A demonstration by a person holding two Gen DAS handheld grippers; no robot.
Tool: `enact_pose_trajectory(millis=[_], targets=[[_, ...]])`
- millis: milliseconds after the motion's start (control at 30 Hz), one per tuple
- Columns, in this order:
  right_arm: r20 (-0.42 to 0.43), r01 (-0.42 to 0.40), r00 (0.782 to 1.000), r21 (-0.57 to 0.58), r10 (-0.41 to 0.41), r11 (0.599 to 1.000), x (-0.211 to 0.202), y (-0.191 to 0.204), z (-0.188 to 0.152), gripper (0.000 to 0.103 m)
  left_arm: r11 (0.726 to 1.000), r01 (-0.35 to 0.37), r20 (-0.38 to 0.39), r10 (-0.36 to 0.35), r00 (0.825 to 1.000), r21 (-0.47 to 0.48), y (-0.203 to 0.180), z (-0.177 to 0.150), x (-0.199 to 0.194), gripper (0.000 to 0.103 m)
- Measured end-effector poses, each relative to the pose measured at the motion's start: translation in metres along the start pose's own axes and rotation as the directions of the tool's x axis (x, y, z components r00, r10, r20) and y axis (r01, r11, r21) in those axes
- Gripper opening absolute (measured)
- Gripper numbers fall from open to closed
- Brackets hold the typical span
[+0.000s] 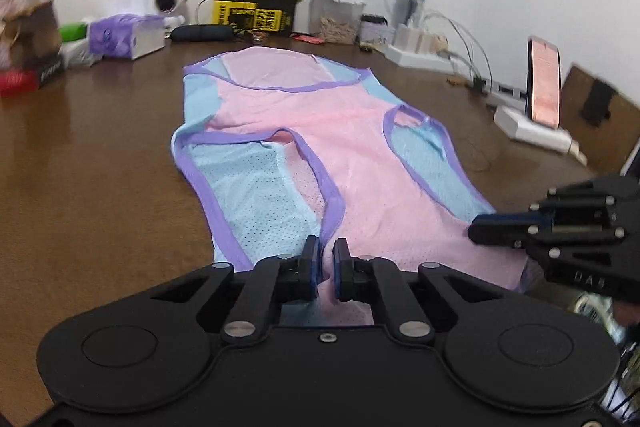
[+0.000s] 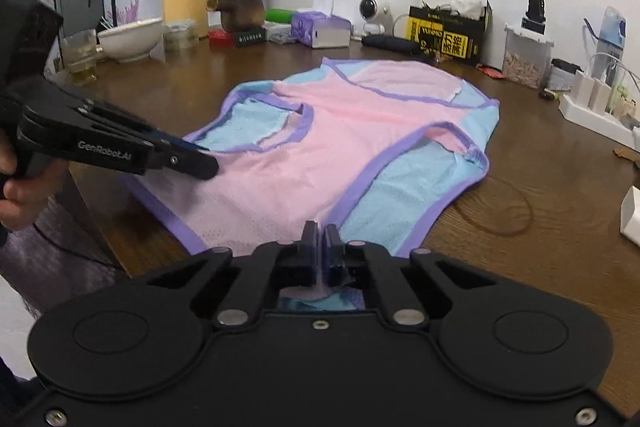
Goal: Fold clothes
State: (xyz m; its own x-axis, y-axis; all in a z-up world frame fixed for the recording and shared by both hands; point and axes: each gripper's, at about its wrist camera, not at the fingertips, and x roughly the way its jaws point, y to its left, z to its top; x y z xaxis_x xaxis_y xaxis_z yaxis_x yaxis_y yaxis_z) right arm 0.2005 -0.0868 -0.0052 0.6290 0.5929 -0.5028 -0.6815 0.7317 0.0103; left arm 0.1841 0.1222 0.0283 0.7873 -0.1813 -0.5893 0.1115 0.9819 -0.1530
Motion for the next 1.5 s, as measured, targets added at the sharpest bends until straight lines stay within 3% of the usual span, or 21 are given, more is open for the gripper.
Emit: enact_pose_trajectory(millis=[133, 233, 400, 500, 533, 567, 633, 700, 800, 833, 900, 967, 1000, 1100, 1133, 1167, 1233, 1400, 1433, 1500], targets=[[0.064, 0.011, 0.998, -0.015, -0.010, 1.000, -0.019, -0.002, 0.001, 0.005, 0.997, -0.014, 0.089, 0.021, 0.996, -0.072, 0.002, -0.013, -0.025, 0.004], [0.129, 0.007, 0.992, -0.047, -0.001, 0.999, -0.036, 0.000, 0.000, 0.005, 0.997, -0.018, 0.140, 0.028, 0.990, -0.073, -0.002, -0.019, -0.041, 0.004], [0.057, -0.009, 0.998, -0.107, 0.015, 0.994, -0.034, 0.008, -0.014, 0.005, 0.998, -0.042, 0.090, 0.047, 0.995, -0.053, -0.007, -0.029, -0.039, 0.005], [0.033, -0.010, 0.999, -0.084, 0.013, 0.996, -0.037, 0.004, -0.018, 0.018, 0.997, -0.054, 0.104, 0.059, 0.993, -0.057, -0.005, -0.032, -0.040, 0.010], [0.039, -0.007, 0.999, -0.069, 0.010, 0.998, -0.040, 0.002, -0.018, 0.023, 0.997, -0.054, 0.106, 0.060, 0.992, -0.062, -0.004, -0.032, -0.041, 0.022], [0.050, 0.004, 0.999, -0.047, -0.002, 0.999, -0.045, -0.003, -0.016, 0.024, 0.996, -0.056, 0.115, 0.064, 0.991, -0.068, -0.003, -0.031, -0.044, 0.046], [0.050, 0.039, 0.998, -0.014, -0.038, 0.999, -0.047, -0.011, -0.013, 0.025, 0.995, -0.070, 0.144, 0.080, 0.986, -0.072, 0.000, -0.030, -0.051, 0.062], [0.039, 0.064, 0.997, 0.006, -0.065, 0.998, -0.046, -0.017, -0.014, 0.025, 0.994, -0.087, 0.171, 0.098, 0.980, -0.067, 0.002, -0.028, -0.057, 0.061], [0.000, 0.082, 0.997, 0.040, -0.082, 0.996, -0.042, -0.025, -0.018, 0.028, 0.990, -0.114, 0.129, 0.124, 0.984, -0.078, 0.010, -0.024, -0.056, 0.061], [-0.013, 0.085, 0.996, 0.063, -0.084, 0.994, -0.039, -0.028, -0.020, 0.032, 0.989, -0.126, 0.114, 0.135, 0.984, -0.080, 0.012, -0.025, -0.054, 0.061], [-0.022, 0.088, 0.996, 0.085, -0.086, 0.993, -0.039, -0.030, -0.024, 0.037, 0.985, -0.149, 0.076, 0.156, 0.985, -0.081, 0.014, -0.028, -0.048, 0.051], [-0.023, 0.088, 0.996, 0.086, -0.086, 0.992, -0.036, -0.028, -0.026, 0.037, 0.985, -0.161, 0.067, 0.164, 0.984, -0.057, 0.013, -0.030, -0.047, 0.029], [-0.022, 0.086, 0.996, 0.072, -0.084, 0.994, -0.035, -0.025, -0.025, 0.036, 0.986, -0.164, 0.070, 0.167, 0.983, -0.043, 0.012, -0.032, -0.047, 0.024], [-0.019, 0.087, 0.996, 0.024, -0.087, 0.996, -0.033, -0.019, -0.026, 0.022, 0.984, -0.170, 0.062, 0.173, 0.983, -0.042, 0.010, -0.032, -0.047, 0.013], [-0.023, 0.101, 0.995, -0.009, -0.102, 0.995, -0.034, -0.013, -0.026, 0.008, 0.983, -0.174, 0.061, 0.177, 0.982, -0.054, 0.009, -0.033, -0.047, 0.011], [-0.029, 0.123, 0.992, -0.028, -0.124, 0.992, -0.034, -0.011, -0.027, 0.004, 0.981, -0.180, 0.061, 0.184, 0.981, -0.066, 0.008, -0.034, -0.048, 0.009], [-0.040, 0.164, 0.985, -0.067, -0.167, 0.984, -0.039, -0.009, -0.029, 0.004, 0.980, -0.189, 0.071, 0.193, 0.979, -0.060, 0.003, -0.037, -0.048, 0.008], [-0.057, 0.182, 0.981, -0.049, -0.185, 0.982, -0.051, -0.015, -0.030, 0.003, 0.979, -0.204, 0.086, 0.206, 0.975, -0.028, -0.013, -0.039, -0.046, 0.010], [-0.041, 0.185, 0.982, -0.030, -0.186, 0.982, -0.055, -0.018, -0.029, 0.007, 0.978, -0.203, 0.085, 0.207, 0.975, -0.050, -0.011, -0.038, -0.048, 0.014], [-0.007, 0.172, 0.985, 0.016, -0.172, 0.985, -0.065, -0.025, -0.024, 0.023, 0.974, -0.205, 0.105, 0.215, 0.971, -0.098, -0.004, -0.033, -0.055, 0.035]])
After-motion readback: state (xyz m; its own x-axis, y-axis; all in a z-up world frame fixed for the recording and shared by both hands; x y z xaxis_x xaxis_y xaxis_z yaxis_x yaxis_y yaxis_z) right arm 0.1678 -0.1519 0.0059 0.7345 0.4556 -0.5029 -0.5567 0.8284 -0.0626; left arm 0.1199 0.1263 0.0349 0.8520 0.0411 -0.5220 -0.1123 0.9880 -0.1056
